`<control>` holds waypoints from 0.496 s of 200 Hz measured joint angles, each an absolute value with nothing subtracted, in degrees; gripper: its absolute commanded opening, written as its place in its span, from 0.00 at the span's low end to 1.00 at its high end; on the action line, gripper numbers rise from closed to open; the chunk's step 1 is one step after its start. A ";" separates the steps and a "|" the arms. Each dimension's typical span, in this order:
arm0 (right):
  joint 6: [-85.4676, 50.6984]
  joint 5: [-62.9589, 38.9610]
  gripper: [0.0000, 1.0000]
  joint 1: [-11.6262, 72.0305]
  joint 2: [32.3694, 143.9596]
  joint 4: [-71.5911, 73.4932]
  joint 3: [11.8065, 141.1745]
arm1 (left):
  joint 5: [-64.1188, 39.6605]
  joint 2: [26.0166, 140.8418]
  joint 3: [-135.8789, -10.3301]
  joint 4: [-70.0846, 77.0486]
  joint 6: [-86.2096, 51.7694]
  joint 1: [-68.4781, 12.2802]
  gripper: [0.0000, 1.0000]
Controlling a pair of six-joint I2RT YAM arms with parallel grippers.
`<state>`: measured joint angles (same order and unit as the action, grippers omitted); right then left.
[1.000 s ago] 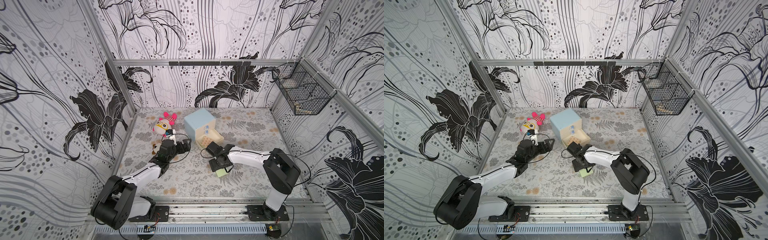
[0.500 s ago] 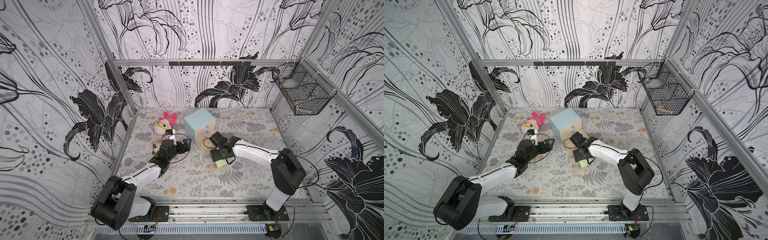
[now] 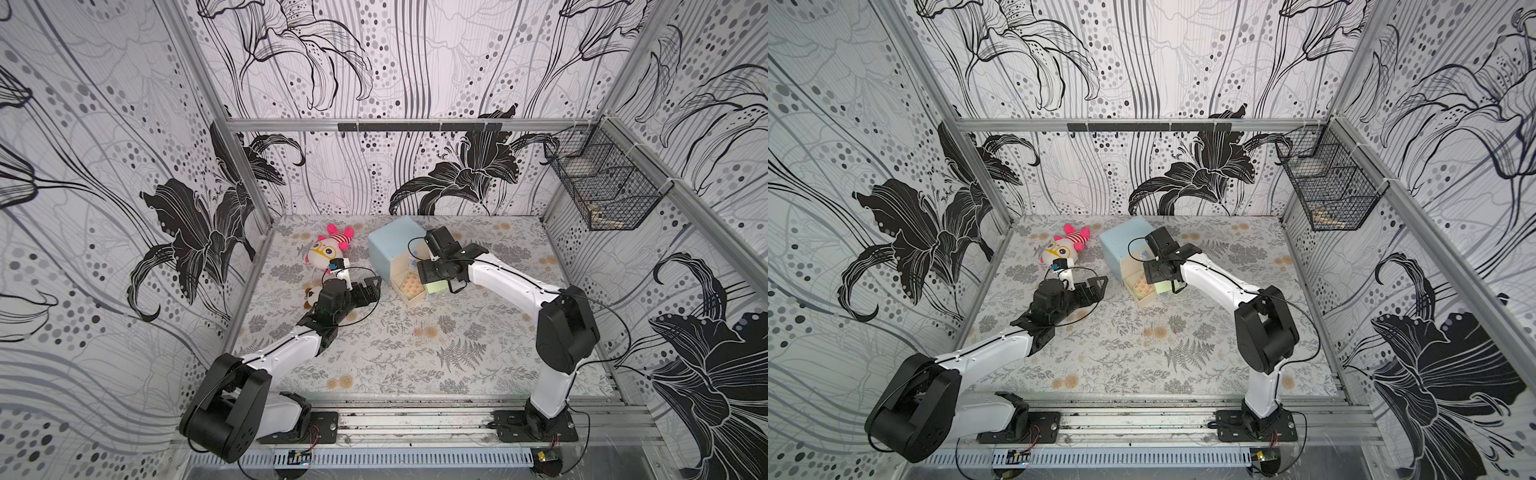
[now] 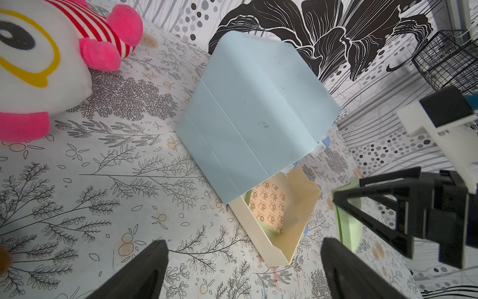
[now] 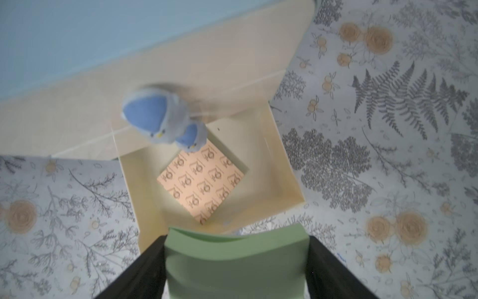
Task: Please put the sticky notes in the drawer by color
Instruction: Place the sticky notes in the drawer.
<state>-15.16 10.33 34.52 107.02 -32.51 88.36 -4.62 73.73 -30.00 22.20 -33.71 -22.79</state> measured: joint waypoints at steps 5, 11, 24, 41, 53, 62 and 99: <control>-14.90 10.33 0.84 34.37 107.90 -32.08 89.06 | -4.56 73.71 -30.00 22.15 -33.71 -22.79 0.97; -14.55 10.33 0.84 34.20 108.97 -31.68 90.02 | -4.47 73.63 -30.00 22.00 -33.71 -22.79 0.97; -13.98 10.33 0.84 33.89 111.09 -31.03 91.92 | -4.21 73.34 -30.00 21.65 -33.71 -22.79 0.97; -13.80 10.33 0.84 33.56 112.40 -29.23 92.68 | -3.86 72.97 -30.00 21.10 -33.71 -22.72 0.97; -13.80 10.33 0.84 33.43 112.66 -28.03 92.66 | -3.62 72.86 -30.00 20.80 -33.71 -22.72 0.97; -13.72 10.33 0.84 33.36 112.66 -26.83 92.60 | -3.55 72.86 -30.00 20.71 -33.71 -22.72 0.97; -12.73 10.26 0.84 33.34 112.71 -23.05 90.24 | -3.46 72.88 -30.00 20.47 -33.71 -22.72 0.97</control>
<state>-12.73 10.26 33.34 112.71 -23.05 90.24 -3.46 72.88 -30.00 20.47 -33.71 -22.72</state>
